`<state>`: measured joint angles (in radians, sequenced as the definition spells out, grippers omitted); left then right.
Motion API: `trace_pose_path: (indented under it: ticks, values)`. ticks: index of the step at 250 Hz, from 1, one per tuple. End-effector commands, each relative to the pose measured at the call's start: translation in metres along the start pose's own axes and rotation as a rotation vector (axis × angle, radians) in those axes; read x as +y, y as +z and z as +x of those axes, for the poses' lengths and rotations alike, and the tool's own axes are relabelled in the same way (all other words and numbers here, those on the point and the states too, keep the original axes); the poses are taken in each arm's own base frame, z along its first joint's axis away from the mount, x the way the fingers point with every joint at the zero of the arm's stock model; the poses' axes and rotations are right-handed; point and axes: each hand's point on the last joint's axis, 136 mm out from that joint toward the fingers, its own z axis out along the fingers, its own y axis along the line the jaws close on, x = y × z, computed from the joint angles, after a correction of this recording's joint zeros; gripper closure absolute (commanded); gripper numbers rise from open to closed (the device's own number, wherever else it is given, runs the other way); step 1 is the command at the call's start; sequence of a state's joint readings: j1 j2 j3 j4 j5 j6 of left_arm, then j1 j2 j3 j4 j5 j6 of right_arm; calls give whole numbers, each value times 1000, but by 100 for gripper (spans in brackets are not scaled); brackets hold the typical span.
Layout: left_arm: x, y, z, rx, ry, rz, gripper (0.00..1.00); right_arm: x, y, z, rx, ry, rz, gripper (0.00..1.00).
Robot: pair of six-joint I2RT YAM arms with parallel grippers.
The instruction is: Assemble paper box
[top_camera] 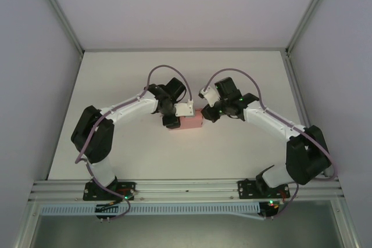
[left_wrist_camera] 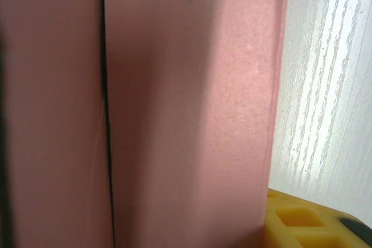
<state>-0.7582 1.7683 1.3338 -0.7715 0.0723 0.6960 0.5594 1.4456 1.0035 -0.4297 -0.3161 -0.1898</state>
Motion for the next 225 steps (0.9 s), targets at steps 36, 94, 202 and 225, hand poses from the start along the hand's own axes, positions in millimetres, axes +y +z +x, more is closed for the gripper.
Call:
trace_pose_path:
  ticks: [36,94,202,225]
  values:
    - [4,-8,-9,-33,10,-16,53,0,-6,-15,-21,71,12,95]
    - [10,-5,-9,-20,-6,-35,53,36,-18,-31,6,369,-196,98]
    - [10,-5,-10,-24,-10,-41,53,1,0,-4,79,547,-8,100]
    - [11,-5,-10,-25,-10,-45,53,-10,7,5,68,531,55,100]
